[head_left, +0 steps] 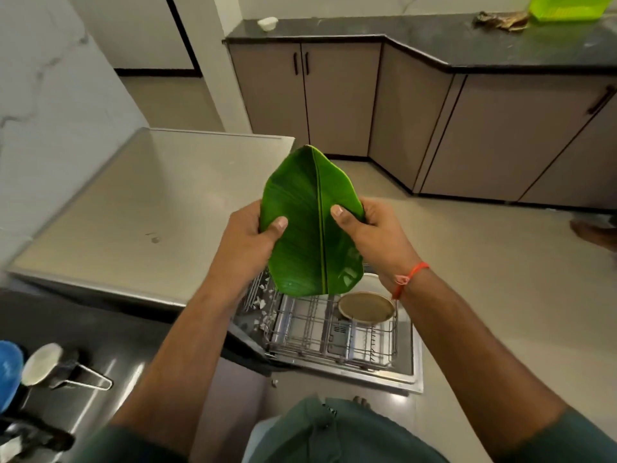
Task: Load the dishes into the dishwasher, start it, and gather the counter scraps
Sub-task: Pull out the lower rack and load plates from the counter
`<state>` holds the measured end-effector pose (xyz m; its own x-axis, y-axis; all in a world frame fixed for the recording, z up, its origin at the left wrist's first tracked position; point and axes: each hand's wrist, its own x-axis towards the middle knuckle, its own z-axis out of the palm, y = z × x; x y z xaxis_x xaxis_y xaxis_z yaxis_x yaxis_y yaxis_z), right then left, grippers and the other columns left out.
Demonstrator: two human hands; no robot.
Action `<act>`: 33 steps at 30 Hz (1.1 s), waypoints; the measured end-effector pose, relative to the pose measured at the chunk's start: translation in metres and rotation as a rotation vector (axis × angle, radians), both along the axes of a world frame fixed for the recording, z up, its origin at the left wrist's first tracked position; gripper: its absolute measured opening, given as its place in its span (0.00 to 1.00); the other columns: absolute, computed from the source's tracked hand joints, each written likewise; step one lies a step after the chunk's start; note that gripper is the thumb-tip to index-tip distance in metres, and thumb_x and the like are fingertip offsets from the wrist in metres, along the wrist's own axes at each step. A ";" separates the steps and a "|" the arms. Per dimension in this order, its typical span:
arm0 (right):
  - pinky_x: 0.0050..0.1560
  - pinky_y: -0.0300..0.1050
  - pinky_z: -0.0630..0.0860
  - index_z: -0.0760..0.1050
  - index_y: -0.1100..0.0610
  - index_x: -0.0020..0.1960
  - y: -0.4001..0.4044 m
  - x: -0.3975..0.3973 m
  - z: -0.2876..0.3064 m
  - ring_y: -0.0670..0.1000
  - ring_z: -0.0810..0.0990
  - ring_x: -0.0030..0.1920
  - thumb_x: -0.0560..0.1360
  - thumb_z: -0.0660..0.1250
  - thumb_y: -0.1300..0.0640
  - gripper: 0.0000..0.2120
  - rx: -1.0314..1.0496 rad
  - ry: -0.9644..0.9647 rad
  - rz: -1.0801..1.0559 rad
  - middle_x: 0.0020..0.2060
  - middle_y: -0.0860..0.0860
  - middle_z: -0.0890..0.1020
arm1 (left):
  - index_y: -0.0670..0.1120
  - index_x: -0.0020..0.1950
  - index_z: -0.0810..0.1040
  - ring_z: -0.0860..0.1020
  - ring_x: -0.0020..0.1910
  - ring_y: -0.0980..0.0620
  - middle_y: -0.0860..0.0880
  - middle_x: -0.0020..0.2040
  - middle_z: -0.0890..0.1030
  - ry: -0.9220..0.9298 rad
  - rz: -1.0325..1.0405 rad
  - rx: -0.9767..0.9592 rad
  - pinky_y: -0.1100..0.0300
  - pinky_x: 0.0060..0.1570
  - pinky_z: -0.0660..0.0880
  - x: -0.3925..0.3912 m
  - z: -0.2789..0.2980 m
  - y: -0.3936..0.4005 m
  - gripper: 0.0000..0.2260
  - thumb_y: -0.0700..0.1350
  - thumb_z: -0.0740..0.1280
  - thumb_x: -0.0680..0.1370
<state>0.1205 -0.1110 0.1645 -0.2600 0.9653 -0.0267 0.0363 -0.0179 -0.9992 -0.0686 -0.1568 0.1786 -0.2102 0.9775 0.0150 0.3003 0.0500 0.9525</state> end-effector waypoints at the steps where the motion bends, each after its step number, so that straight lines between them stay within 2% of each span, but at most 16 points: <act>1: 0.36 0.36 0.75 0.81 0.51 0.49 0.006 0.004 -0.004 0.43 0.81 0.38 0.82 0.66 0.56 0.06 -0.014 0.000 -0.013 0.38 0.45 0.84 | 0.55 0.49 0.82 0.84 0.51 0.52 0.54 0.47 0.87 0.005 -0.005 -0.007 0.47 0.56 0.80 0.004 -0.004 0.006 0.12 0.39 0.66 0.82; 5: 0.46 0.47 0.82 0.81 0.49 0.50 0.025 0.009 -0.015 0.46 0.85 0.44 0.81 0.66 0.60 0.07 -0.048 0.015 -0.059 0.40 0.44 0.86 | 0.58 0.51 0.83 0.84 0.54 0.50 0.52 0.50 0.87 0.008 -0.047 -0.049 0.43 0.57 0.80 0.009 -0.018 0.028 0.14 0.39 0.65 0.82; 9: 0.52 0.57 0.82 0.83 0.50 0.48 0.040 0.004 -0.030 0.52 0.85 0.46 0.81 0.67 0.59 0.08 -0.074 -0.018 -0.108 0.41 0.47 0.86 | 0.57 0.54 0.82 0.84 0.53 0.53 0.52 0.51 0.86 0.003 -0.079 -0.081 0.53 0.53 0.82 0.005 -0.038 0.052 0.13 0.38 0.65 0.82; 12: 0.51 0.55 0.81 0.83 0.49 0.49 0.052 -0.003 -0.051 0.53 0.84 0.47 0.81 0.67 0.57 0.07 -0.092 -0.112 -0.156 0.41 0.48 0.85 | 0.52 0.58 0.81 0.83 0.49 0.59 0.55 0.50 0.85 0.063 -0.112 -0.119 0.64 0.49 0.81 -0.005 -0.059 0.071 0.10 0.39 0.66 0.82; 15: 0.49 0.50 0.80 0.83 0.49 0.49 0.062 -0.009 -0.082 0.49 0.81 0.44 0.81 0.66 0.56 0.07 -0.096 -0.266 -0.166 0.39 0.45 0.83 | 0.50 0.57 0.83 0.82 0.45 0.56 0.54 0.45 0.84 0.189 -0.125 -0.202 0.61 0.45 0.78 -0.017 -0.091 0.084 0.08 0.42 0.66 0.82; 17: 0.53 0.48 0.80 0.83 0.50 0.55 0.067 -0.012 -0.106 0.48 0.81 0.48 0.81 0.66 0.56 0.08 -0.115 -0.371 -0.159 0.43 0.45 0.84 | 0.51 0.57 0.84 0.81 0.43 0.53 0.53 0.44 0.84 0.288 -0.154 -0.238 0.60 0.41 0.76 -0.021 -0.114 0.096 0.09 0.42 0.65 0.82; 19: 0.54 0.44 0.78 0.82 0.48 0.61 0.067 -0.014 -0.127 0.48 0.81 0.51 0.81 0.66 0.57 0.11 -0.136 -0.482 -0.153 0.49 0.46 0.84 | 0.54 0.59 0.84 0.79 0.40 0.53 0.53 0.45 0.83 0.403 -0.178 -0.282 0.65 0.35 0.70 -0.020 -0.134 0.102 0.12 0.42 0.64 0.82; 21: 0.55 0.43 0.77 0.81 0.47 0.63 0.066 -0.014 -0.147 0.50 0.81 0.53 0.81 0.66 0.58 0.13 -0.162 -0.581 -0.132 0.54 0.48 0.84 | 0.57 0.62 0.82 0.78 0.38 0.53 0.52 0.46 0.84 0.495 -0.204 -0.348 0.62 0.34 0.70 -0.019 -0.155 0.105 0.14 0.43 0.63 0.82; 23: 0.60 0.49 0.77 0.80 0.47 0.65 0.068 -0.016 -0.166 0.54 0.81 0.58 0.81 0.65 0.59 0.15 -0.183 -0.666 -0.096 0.58 0.51 0.84 | 0.59 0.62 0.81 0.80 0.40 0.48 0.50 0.47 0.85 0.578 -0.229 -0.432 0.56 0.39 0.75 -0.018 -0.178 0.107 0.14 0.46 0.62 0.82; 25: 0.61 0.53 0.77 0.79 0.46 0.67 0.070 -0.018 -0.183 0.58 0.80 0.59 0.81 0.63 0.57 0.17 -0.194 -0.768 -0.033 0.58 0.53 0.84 | 0.58 0.61 0.81 0.80 0.41 0.45 0.49 0.43 0.83 0.634 -0.232 -0.542 0.52 0.40 0.77 -0.018 -0.194 0.106 0.12 0.46 0.62 0.82; 27: 0.57 0.53 0.78 0.76 0.43 0.69 0.073 -0.024 -0.200 0.60 0.81 0.56 0.82 0.61 0.55 0.18 -0.214 -0.868 0.043 0.57 0.55 0.84 | 0.58 0.62 0.81 0.80 0.40 0.45 0.50 0.39 0.80 0.659 -0.224 -0.636 0.52 0.40 0.77 -0.019 -0.208 0.107 0.14 0.44 0.61 0.82; 30: 0.53 0.55 0.80 0.70 0.41 0.73 0.078 -0.029 -0.226 0.62 0.82 0.54 0.82 0.58 0.54 0.20 -0.203 -0.950 0.143 0.57 0.56 0.84 | 0.59 0.67 0.79 0.80 0.39 0.46 0.48 0.41 0.83 0.627 -0.193 -0.700 0.51 0.43 0.80 -0.024 -0.231 0.113 0.18 0.41 0.60 0.82; 33: 0.48 0.54 0.79 0.67 0.41 0.75 0.088 -0.032 -0.253 0.63 0.82 0.53 0.83 0.57 0.53 0.21 -0.167 -0.997 0.204 0.57 0.56 0.83 | 0.55 0.65 0.80 0.77 0.32 0.54 0.51 0.39 0.82 0.517 -0.144 -0.733 0.61 0.31 0.74 -0.026 -0.260 0.123 0.16 0.40 0.60 0.83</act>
<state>0.0889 -0.0226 -0.0884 -0.2052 0.8694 -0.4495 0.8650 -0.0538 -0.4988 -0.0942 -0.0338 -0.0809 -0.2250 0.7957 -0.5623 0.7318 0.5190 0.4417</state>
